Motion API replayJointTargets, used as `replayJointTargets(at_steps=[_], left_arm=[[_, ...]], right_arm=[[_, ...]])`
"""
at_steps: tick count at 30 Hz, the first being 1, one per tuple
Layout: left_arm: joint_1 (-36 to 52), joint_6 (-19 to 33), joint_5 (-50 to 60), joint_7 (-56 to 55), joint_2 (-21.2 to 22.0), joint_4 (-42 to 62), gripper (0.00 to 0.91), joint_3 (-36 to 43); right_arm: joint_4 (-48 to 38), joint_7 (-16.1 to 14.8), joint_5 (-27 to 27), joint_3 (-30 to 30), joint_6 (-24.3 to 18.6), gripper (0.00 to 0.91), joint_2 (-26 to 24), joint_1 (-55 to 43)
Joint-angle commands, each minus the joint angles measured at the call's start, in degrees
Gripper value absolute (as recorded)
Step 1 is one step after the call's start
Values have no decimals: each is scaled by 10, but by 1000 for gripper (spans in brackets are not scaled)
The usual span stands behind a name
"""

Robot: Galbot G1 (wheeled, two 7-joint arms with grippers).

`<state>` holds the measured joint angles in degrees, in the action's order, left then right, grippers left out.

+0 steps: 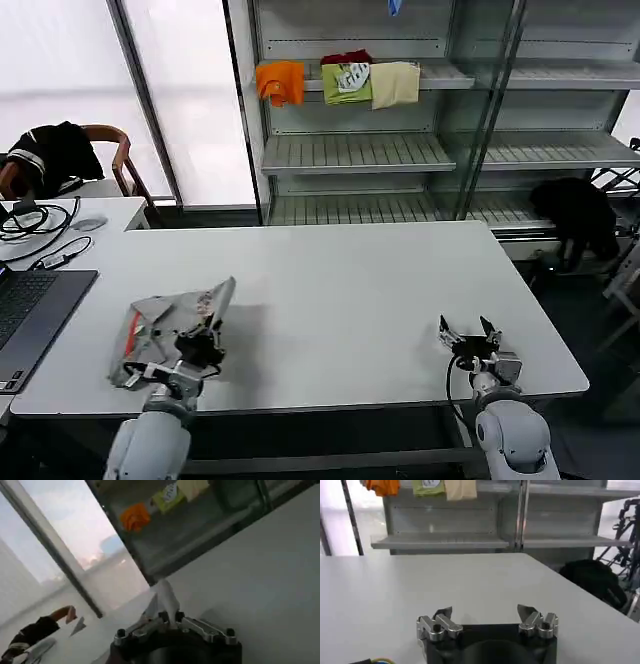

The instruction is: Fold and organize the clothes.

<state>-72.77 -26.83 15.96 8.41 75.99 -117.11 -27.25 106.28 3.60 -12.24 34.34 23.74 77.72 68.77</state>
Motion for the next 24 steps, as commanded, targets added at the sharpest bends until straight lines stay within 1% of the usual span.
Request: replayJointTargets(at_steps=[1,2,3,5,8,11,13,14,16,18,20,23,24], left_arm=[[82,9,-162,-57,39,55,121,157],[86,15,-161,-55,41,67,383,167],[89,16,-161,-54,44,76,907,176],[88,24,-160,-47,48,86,907,191],[86,42,-153,-53,40,90,907,209],[91,49,-166,-74,33,88,907,209],[93,48,-208,-85,33,74,907,203],[93,46,-248,-88,31,56,907,195],[93,47,-272,-84,27,36,907,186],[91,54,-285,-73,20,14,907,165],[88,59,-289,-64,15,1,907,131],[83,61,-301,-55,4,-4,907,54],[82,62,-304,-54,0,-2,907,39]], right_arm=[[12,-3,2,-1,8,907,2,1],[13,-5,5,-4,9,907,5,-1],[13,-7,10,-8,9,907,8,-3],[17,-13,13,-16,11,907,14,-4],[23,-28,7,-31,21,907,19,-7],[23,-41,-30,-53,38,907,32,-15],[17,-47,-51,-70,43,907,48,-24],[11,-50,-74,-85,48,907,56,-30],[8,-56,-95,-108,60,907,66,-38],[3,-59,-117,-137,77,907,79,-47],[4,-51,-166,-167,94,907,89,-53],[5,-37,-219,-219,94,907,84,-62],[5,-34,-231,-231,94,907,82,-64]])
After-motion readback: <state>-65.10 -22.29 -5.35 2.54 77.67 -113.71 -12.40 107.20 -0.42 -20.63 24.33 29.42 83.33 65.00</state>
